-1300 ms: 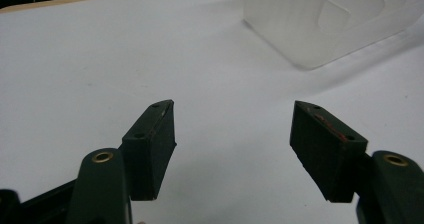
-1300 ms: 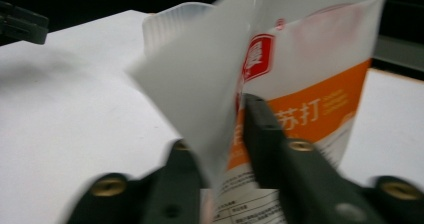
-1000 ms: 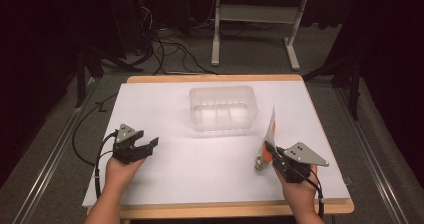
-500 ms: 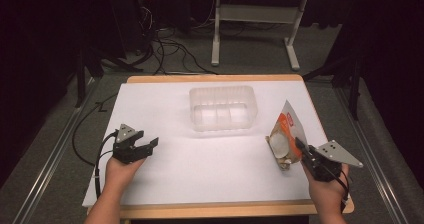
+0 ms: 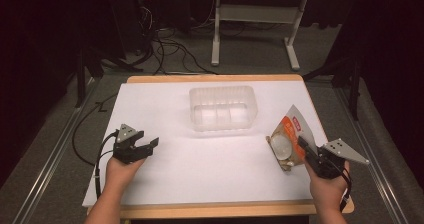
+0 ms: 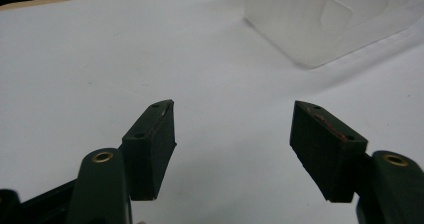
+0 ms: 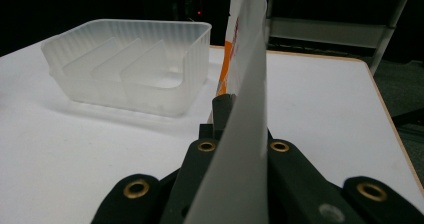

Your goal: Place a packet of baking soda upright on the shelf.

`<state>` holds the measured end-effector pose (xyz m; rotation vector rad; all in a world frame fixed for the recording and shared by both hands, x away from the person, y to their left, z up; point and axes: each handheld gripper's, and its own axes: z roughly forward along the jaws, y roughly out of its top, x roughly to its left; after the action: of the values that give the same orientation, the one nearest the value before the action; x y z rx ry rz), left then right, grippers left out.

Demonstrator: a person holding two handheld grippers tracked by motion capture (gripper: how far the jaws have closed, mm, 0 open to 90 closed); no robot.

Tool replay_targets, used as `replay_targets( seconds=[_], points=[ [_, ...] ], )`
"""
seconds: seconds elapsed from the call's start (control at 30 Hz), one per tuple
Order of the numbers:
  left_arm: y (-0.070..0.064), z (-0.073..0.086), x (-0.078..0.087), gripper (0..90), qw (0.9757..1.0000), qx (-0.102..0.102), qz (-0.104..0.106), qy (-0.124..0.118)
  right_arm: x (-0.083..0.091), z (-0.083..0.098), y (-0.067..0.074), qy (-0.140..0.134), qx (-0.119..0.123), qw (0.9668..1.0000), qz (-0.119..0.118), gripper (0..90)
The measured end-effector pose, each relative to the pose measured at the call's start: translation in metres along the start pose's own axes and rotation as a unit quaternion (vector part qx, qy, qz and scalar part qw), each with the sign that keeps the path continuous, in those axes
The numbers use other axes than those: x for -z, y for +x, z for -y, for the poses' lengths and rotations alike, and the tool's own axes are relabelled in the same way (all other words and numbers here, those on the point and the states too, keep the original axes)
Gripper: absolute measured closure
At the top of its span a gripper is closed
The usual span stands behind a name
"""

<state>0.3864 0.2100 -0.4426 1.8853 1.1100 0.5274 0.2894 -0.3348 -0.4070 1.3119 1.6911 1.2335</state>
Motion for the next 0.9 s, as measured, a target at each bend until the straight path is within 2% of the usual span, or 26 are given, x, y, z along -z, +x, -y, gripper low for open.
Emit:
replay_targets(
  seconds=[0.13,0.4,0.53,0.7,0.73,0.9],
  points=[
    [0.000,0.000,0.000,35.1,1.0000,0.000,0.000,-0.002,0.001,-0.003,0.003,-0.004,0.014,0.9999,0.007,90.0],
    [0.001,0.000,0.001,35.0,1.0000,0.001,0.002,-0.005,0.004,-0.008,0.006,-0.012,0.026,0.9995,0.012,90.0],
    [0.001,-0.001,0.004,34.6,0.9998,0.003,0.007,-0.016,0.007,-0.012,0.012,-0.016,0.041,0.9989,0.014,90.0],
    [0.001,-0.001,0.006,34.5,0.9998,0.003,0.008,-0.019,0.011,-0.021,0.017,-0.029,0.038,0.9988,0.006,90.0],
    [0.001,-0.001,0.006,34.4,0.9998,0.004,0.008,-0.019,0.010,-0.024,0.019,-0.034,0.032,0.9989,-0.001,90.0],
    [-0.002,0.000,0.007,34.3,0.9997,0.003,0.011,-0.020,0.006,-0.032,0.028,-0.035,0.040,0.9985,-0.012,90.0]
  ],
)
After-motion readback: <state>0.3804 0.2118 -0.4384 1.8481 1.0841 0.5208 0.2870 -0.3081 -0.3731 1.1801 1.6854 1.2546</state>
